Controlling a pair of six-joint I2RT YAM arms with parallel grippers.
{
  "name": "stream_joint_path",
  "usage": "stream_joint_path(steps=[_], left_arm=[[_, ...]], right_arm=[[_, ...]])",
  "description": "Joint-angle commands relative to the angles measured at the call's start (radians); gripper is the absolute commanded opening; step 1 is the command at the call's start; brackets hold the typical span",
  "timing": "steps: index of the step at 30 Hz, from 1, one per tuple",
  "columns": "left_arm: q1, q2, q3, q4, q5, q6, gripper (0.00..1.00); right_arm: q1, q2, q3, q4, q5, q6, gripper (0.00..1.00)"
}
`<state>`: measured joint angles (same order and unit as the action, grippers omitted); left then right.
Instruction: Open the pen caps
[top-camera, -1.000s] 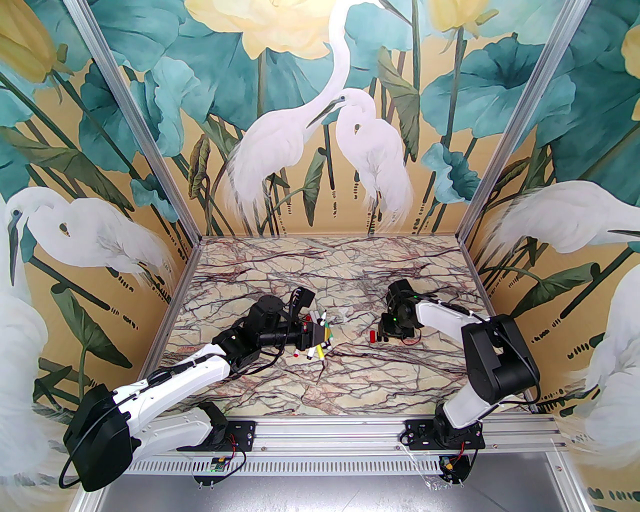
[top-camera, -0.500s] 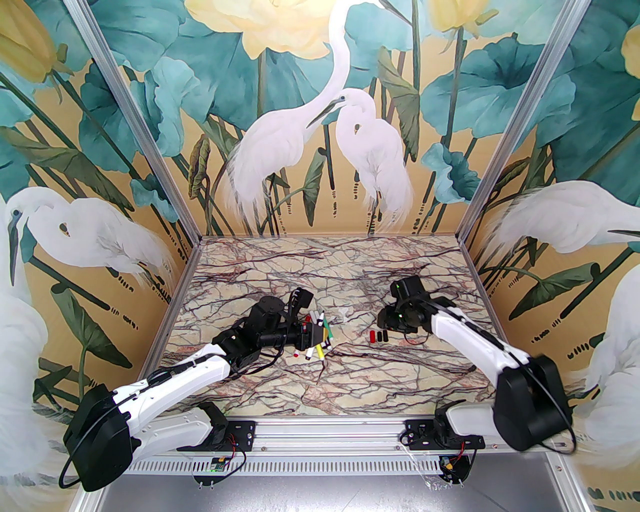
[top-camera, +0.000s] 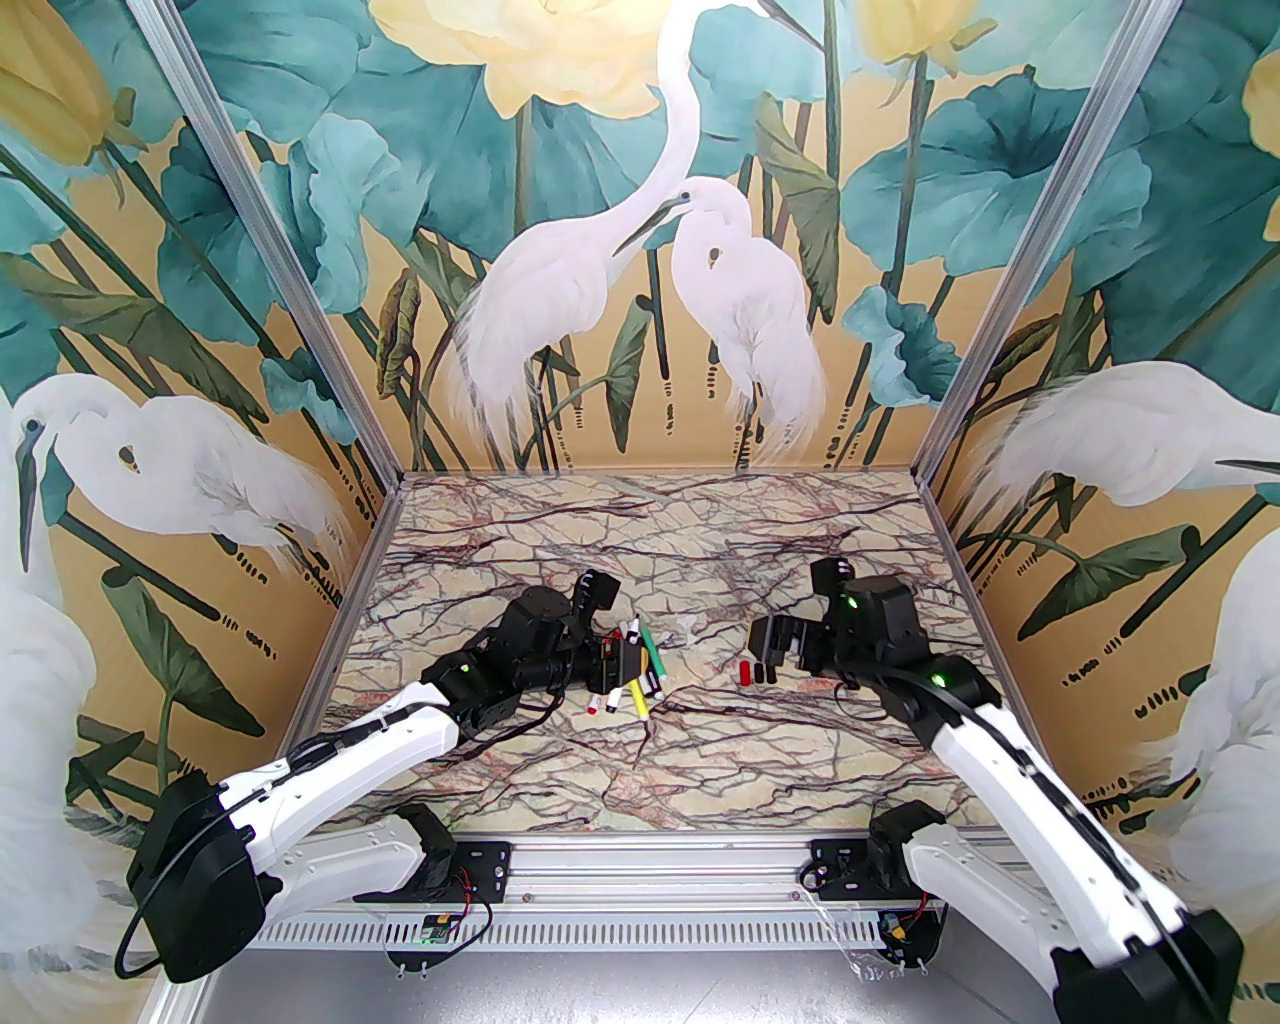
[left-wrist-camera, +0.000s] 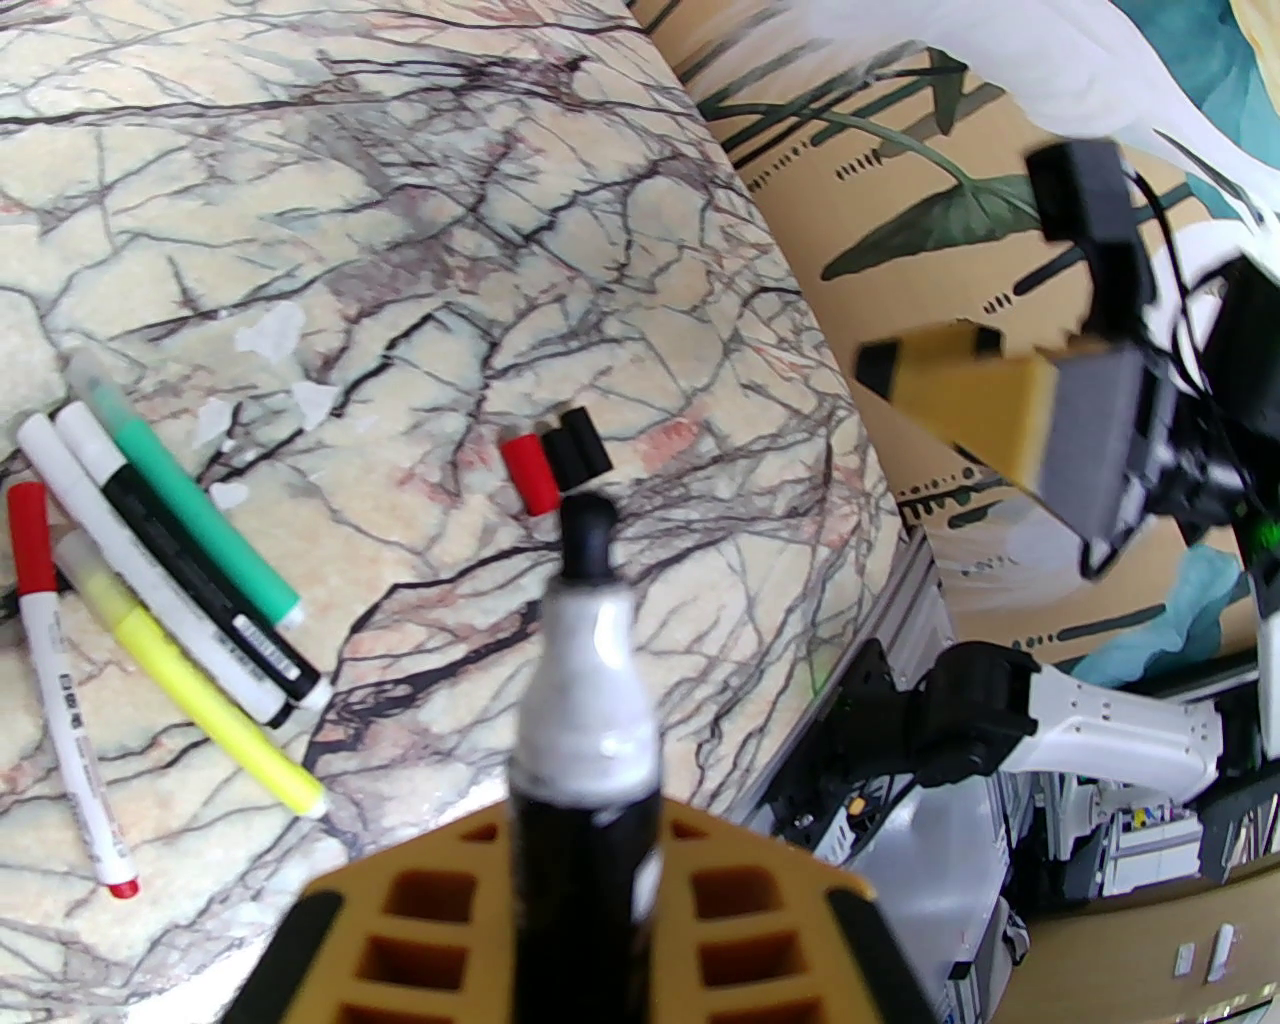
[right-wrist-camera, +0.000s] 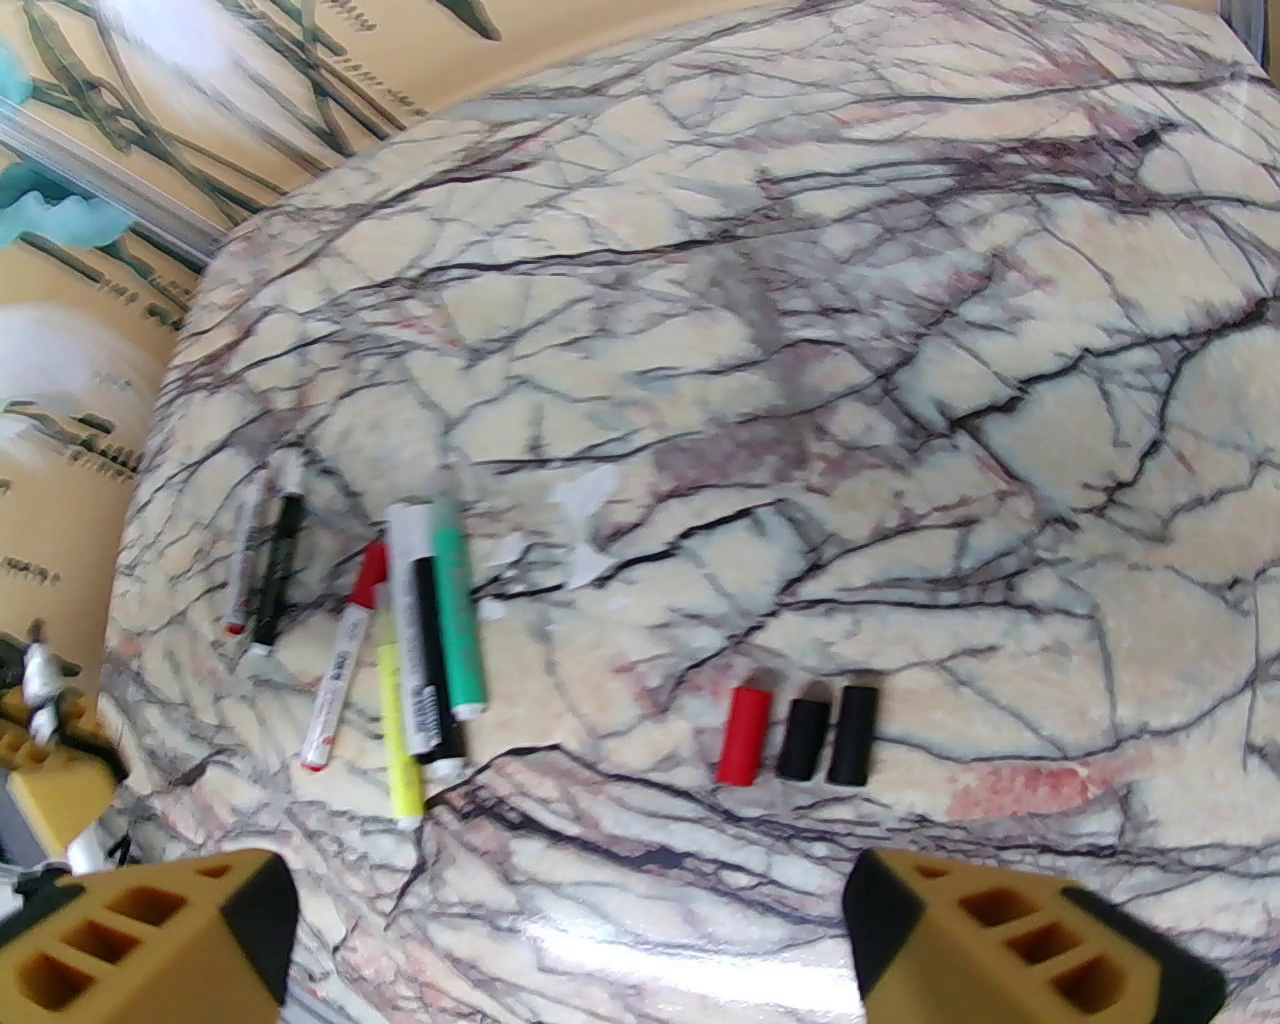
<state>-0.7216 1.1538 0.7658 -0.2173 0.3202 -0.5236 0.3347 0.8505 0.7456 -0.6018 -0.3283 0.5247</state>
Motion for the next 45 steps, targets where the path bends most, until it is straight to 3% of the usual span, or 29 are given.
stream_joint_path(steps=[1,8,21,33,45], left_arm=[[0.014,0.037,0.052,-0.107,-0.112,0.014,0.07],[0.054,0.124,0.123,-0.241,-0.268,0.007,0.07],[0.085,0.406,0.259,-0.265,-0.588,0.11,0.05],[0.136,0.619,0.326,-0.246,-0.687,0.177,0.06],[0.136,0.69,0.333,-0.263,-0.714,0.18,0.09]], right_arm=[[0.009,-0.063,-0.03,0.045,-0.1,0.031,0.99],[0.013,-0.155,-0.056,0.073,-0.143,0.044,0.99],[0.013,-0.166,-0.07,0.088,-0.157,0.042,0.99],[0.013,-0.166,-0.069,0.086,-0.135,0.066,0.99],[0.013,-0.149,-0.065,0.091,-0.118,0.085,1.0]])
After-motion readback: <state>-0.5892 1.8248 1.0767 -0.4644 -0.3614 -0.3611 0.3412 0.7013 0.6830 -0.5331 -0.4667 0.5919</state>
